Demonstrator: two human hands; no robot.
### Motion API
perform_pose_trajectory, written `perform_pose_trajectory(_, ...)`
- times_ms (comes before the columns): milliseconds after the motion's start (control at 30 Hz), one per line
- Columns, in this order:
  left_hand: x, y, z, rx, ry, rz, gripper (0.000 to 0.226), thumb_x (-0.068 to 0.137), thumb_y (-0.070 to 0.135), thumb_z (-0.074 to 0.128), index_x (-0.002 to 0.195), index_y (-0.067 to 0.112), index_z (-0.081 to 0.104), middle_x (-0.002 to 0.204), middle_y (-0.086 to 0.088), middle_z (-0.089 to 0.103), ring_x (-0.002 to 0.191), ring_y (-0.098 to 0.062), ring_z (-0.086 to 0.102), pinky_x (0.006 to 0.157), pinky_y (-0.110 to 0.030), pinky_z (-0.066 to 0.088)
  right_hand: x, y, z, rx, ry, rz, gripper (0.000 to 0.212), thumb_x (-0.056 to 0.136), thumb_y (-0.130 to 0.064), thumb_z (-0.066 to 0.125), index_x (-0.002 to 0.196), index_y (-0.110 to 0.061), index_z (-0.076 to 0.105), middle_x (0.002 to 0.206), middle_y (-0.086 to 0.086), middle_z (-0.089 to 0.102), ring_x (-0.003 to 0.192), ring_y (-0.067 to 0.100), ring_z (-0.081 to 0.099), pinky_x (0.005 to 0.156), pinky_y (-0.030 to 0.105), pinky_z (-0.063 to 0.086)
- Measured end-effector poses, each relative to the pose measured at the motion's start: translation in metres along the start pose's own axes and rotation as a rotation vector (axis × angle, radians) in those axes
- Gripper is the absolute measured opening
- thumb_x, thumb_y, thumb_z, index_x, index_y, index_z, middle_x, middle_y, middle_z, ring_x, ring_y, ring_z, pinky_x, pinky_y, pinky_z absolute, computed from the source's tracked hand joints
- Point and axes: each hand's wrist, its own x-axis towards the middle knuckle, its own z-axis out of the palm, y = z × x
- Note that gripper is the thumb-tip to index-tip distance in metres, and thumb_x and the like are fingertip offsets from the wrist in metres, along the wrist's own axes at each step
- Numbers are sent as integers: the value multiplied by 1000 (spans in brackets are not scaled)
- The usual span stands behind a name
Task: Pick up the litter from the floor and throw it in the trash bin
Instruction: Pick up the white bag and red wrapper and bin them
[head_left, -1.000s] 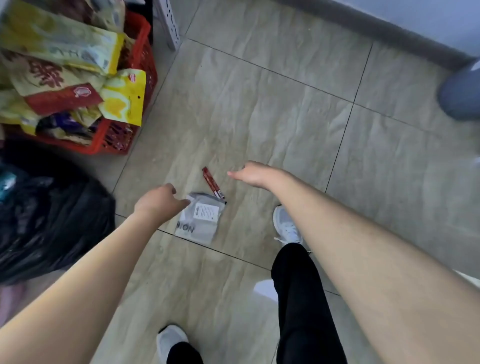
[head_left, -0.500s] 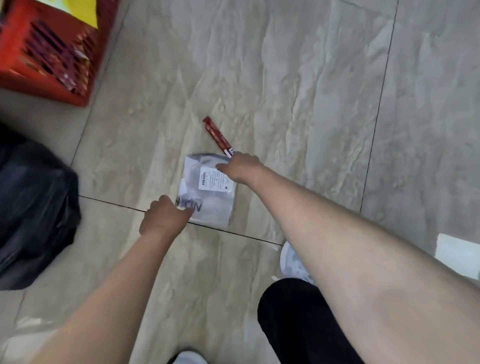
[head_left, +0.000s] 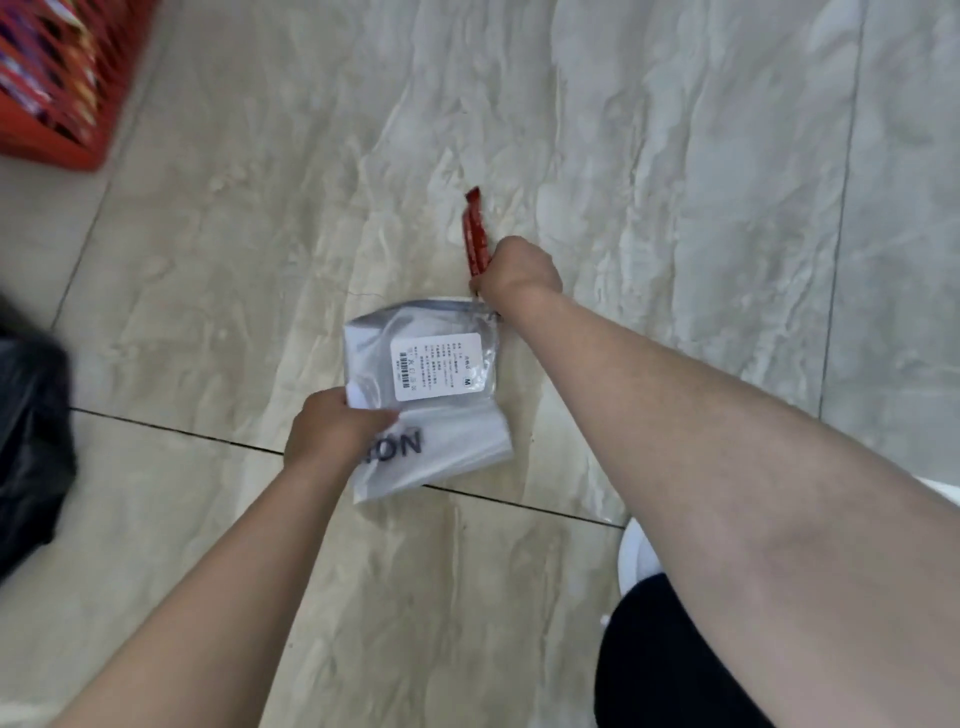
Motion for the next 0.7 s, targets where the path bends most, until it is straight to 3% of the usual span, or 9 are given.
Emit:
perform_pose_trajectory(167,-49,24,-31,-120,-43,-26,8,73,9,74,79,8,68,88,-19,71,88,-36,68,90,-51,52,-40,29,-50,137,-62,64,16,85,-19,60,100,-16,64,111,8,66,104,27,62,68,26,39)
perform_pose_trajectory(267,-84,66,-45,-81,-53,3,14,74,8,72,88,4,69,88,-18,70,82,-34,68,84,-47,55,-67,47,-105,140,-72,85,5,84,-21,63,88,-20,60,108,8,68,103,27,62,68,26,38)
perform_pose_trajectory(333,-108,104,-51,-37,-77,36,19,75,8,72,93,3,69,83,-15,68,69,-26,64,69,-34,53,-79,57,-149,173,-66,111,18,81,-25,67,73,-20,52,106,9,68,103,28,63,68,27,39)
perform_pose_trajectory(433,-150,177,-56,33,-138,68,15,74,10,73,88,8,69,77,-9,68,69,-26,63,75,-37,53,-91,67,-231,214,-43,161,35,79,-28,70,60,-19,42,100,8,69,100,28,64,66,26,37)
perform_pose_trajectory(567,-202,298,-55,149,-190,143,14,73,13,74,84,13,66,68,-3,63,64,-23,59,66,-30,48,-80,78,-357,257,47,183,16,79,-28,71,83,-17,60,99,7,70,94,25,63,65,25,37)
perform_pose_trajectory(633,-221,359,-53,224,-208,183,16,72,15,73,86,10,68,69,-6,63,63,-23,57,60,-28,43,-66,83,-416,273,111,188,20,79,-26,69,96,-16,64,103,7,69,98,26,63,66,25,37)
perform_pose_trajectory(700,-239,422,-47,276,-218,208,20,71,18,73,90,10,69,79,-11,68,73,-29,63,69,-33,48,-50,91,-473,297,152,189,20,79,-22,67,99,-16,65,102,6,69,100,26,63,65,24,37)
